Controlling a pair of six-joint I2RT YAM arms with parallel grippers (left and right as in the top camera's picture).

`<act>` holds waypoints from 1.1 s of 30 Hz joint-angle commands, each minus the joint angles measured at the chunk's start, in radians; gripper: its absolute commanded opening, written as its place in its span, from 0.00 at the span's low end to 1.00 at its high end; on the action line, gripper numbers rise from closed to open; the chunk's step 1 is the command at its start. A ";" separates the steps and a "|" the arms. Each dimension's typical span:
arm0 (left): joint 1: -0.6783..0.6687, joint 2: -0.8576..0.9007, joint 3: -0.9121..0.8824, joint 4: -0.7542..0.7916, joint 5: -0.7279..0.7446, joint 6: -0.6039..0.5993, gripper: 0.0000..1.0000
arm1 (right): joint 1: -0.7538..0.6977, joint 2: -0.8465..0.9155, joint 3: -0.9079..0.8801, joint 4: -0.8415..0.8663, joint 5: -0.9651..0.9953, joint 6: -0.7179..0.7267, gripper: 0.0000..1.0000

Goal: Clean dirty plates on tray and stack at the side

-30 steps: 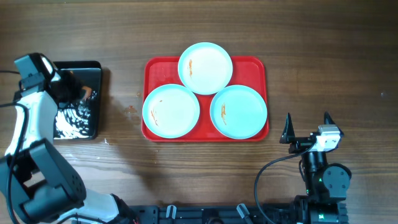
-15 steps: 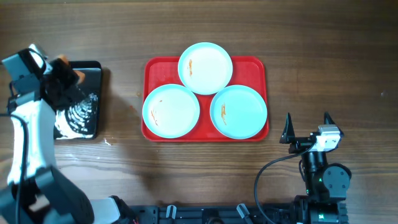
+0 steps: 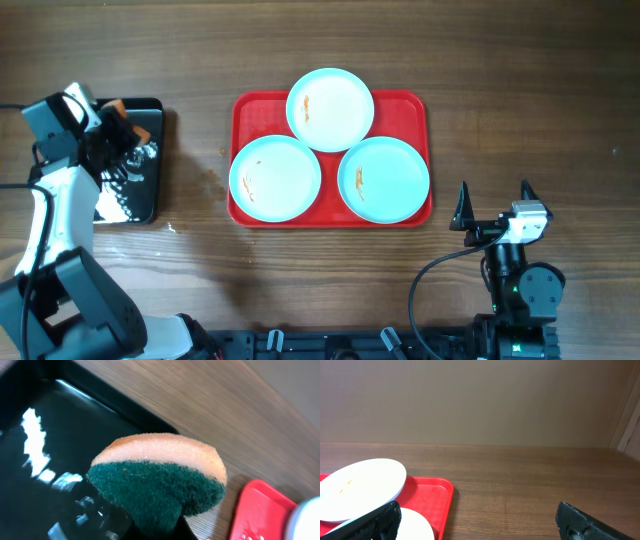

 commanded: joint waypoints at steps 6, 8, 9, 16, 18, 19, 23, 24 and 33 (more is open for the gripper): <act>0.079 -0.201 0.008 0.082 0.191 0.024 0.04 | 0.000 -0.006 -0.001 0.002 0.006 -0.009 1.00; 0.105 -0.260 0.008 0.082 0.191 0.024 0.04 | 0.000 -0.006 -0.001 0.002 0.006 -0.009 1.00; 0.114 -0.282 0.008 0.082 0.191 0.024 0.04 | 0.000 -0.006 -0.001 0.002 0.006 -0.009 1.00; 0.127 -0.260 -0.012 0.047 0.190 0.060 0.04 | 0.000 -0.006 -0.001 0.002 0.006 -0.008 1.00; 0.127 -0.211 -0.041 0.053 0.190 0.080 0.04 | 0.000 -0.006 -0.001 0.002 0.006 -0.009 1.00; 0.127 -0.180 -0.056 0.061 0.190 0.080 0.04 | 0.000 -0.006 -0.001 0.002 0.006 -0.009 1.00; 0.127 -0.043 -0.093 0.089 0.196 0.075 0.04 | 0.000 -0.006 -0.001 0.002 0.006 -0.008 1.00; 0.127 -0.030 -0.093 0.096 0.213 0.076 0.04 | 0.000 -0.006 -0.001 0.002 0.006 -0.009 1.00; 0.219 -0.174 -0.093 0.482 0.717 -0.045 0.04 | 0.000 -0.006 -0.001 0.002 0.006 -0.009 1.00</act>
